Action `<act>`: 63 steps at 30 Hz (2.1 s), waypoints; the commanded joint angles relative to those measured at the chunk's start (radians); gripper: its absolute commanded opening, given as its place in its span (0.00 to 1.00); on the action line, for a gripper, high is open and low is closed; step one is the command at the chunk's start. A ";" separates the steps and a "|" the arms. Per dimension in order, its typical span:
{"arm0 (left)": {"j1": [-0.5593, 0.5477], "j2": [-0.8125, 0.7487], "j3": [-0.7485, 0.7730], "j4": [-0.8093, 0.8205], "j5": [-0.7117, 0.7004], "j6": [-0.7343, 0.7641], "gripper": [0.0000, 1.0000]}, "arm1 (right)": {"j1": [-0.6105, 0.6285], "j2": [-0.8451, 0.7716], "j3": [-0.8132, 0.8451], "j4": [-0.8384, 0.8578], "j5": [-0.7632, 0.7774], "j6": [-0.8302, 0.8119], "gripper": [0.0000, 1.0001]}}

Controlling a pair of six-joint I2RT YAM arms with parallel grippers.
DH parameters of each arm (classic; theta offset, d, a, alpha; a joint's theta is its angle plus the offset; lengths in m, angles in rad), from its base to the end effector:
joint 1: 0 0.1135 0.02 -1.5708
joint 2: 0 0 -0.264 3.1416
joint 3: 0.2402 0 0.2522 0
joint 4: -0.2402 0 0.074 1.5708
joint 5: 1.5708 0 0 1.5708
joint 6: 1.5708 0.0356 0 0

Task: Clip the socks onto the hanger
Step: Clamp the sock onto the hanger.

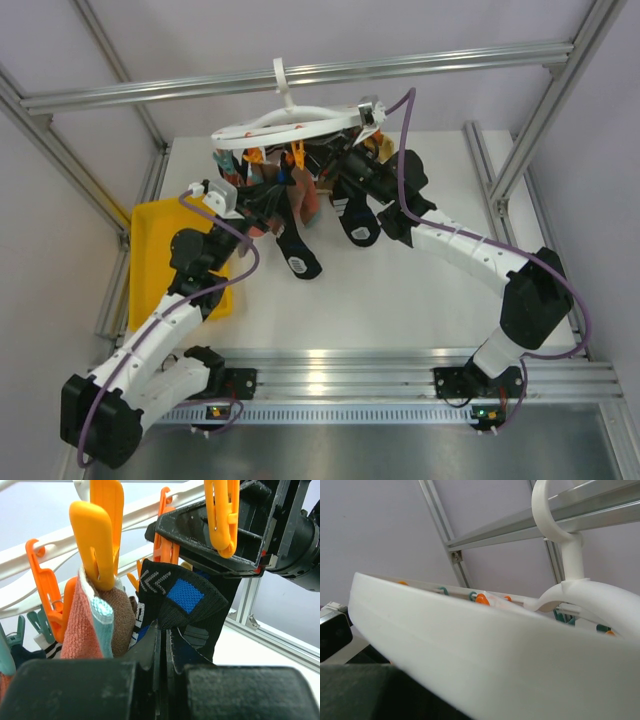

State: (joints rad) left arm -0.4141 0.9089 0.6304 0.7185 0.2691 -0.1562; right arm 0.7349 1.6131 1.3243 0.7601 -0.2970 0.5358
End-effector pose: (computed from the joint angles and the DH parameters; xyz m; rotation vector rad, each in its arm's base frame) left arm 0.1864 -0.0923 0.3582 0.3899 1.1051 -0.6570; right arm 0.2744 0.2621 0.4141 -0.4046 1.1475 1.2871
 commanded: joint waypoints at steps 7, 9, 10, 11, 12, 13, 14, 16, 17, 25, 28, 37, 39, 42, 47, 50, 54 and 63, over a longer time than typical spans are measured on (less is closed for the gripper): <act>-0.009 0.007 0.068 0.131 0.024 0.032 0.00 | -0.034 0.036 0.041 -0.082 0.091 0.000 0.03; -0.009 0.008 0.069 0.128 0.024 0.037 0.00 | -0.035 0.037 0.039 -0.070 0.079 0.003 0.12; -0.009 0.007 0.069 0.127 0.024 0.038 0.00 | -0.037 0.036 0.039 -0.065 0.076 0.004 0.14; -0.009 0.008 0.069 0.125 0.024 0.040 0.00 | -0.035 0.036 0.039 -0.061 0.073 0.007 0.22; -0.009 0.010 0.068 0.124 0.024 0.041 0.00 | -0.037 0.034 0.039 -0.055 0.065 0.012 0.24; -0.009 0.012 0.068 0.119 0.024 0.043 0.00 | -0.034 0.034 0.039 -0.054 0.064 0.012 0.26; -0.009 0.013 0.066 0.118 0.024 0.043 0.00 | -0.035 0.034 0.039 -0.048 0.061 0.015 0.34; -0.009 0.016 0.065 0.114 0.024 0.044 0.00 | -0.035 0.034 0.038 -0.044 0.053 0.018 0.40; -0.009 0.018 0.063 0.116 0.025 0.044 0.00 | -0.035 0.033 0.038 -0.042 0.049 0.018 0.41; -0.009 0.031 0.069 0.102 0.018 0.033 0.00 | -0.037 0.030 0.036 -0.021 0.025 0.021 0.53; -0.009 0.036 0.074 0.088 0.016 0.040 0.00 | -0.037 0.028 0.032 -0.022 0.024 0.018 0.58; -0.009 0.025 0.057 0.009 0.067 0.055 0.13 | -0.035 -0.041 -0.080 -0.048 0.022 -0.007 0.79; -0.009 0.018 0.048 -0.005 0.093 0.053 0.23 | -0.035 -0.065 -0.117 -0.057 0.021 -0.011 0.82; -0.009 0.004 0.038 -0.057 0.133 0.058 0.34 | -0.037 -0.094 -0.158 -0.071 0.022 -0.020 0.85; -0.011 -0.030 0.020 -0.155 0.188 0.072 0.47 | -0.042 -0.142 -0.223 -0.084 0.028 -0.025 0.88; -0.011 -0.048 0.017 -0.229 0.206 0.078 0.52 | -0.042 -0.176 -0.272 -0.096 0.035 -0.033 0.89; -0.011 -0.085 0.014 -0.339 0.232 0.070 0.62 | -0.048 -0.231 -0.321 -0.130 0.042 -0.043 0.91; -0.015 -0.172 0.005 -0.585 0.265 0.072 0.82 | -0.049 -0.309 -0.404 -0.205 0.038 -0.063 0.97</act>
State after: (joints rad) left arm -0.4244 0.7670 0.6334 0.2420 0.5137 -0.0929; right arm 0.7048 1.3628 0.9569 0.6041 -0.2928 0.4843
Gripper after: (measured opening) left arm 0.814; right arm 0.967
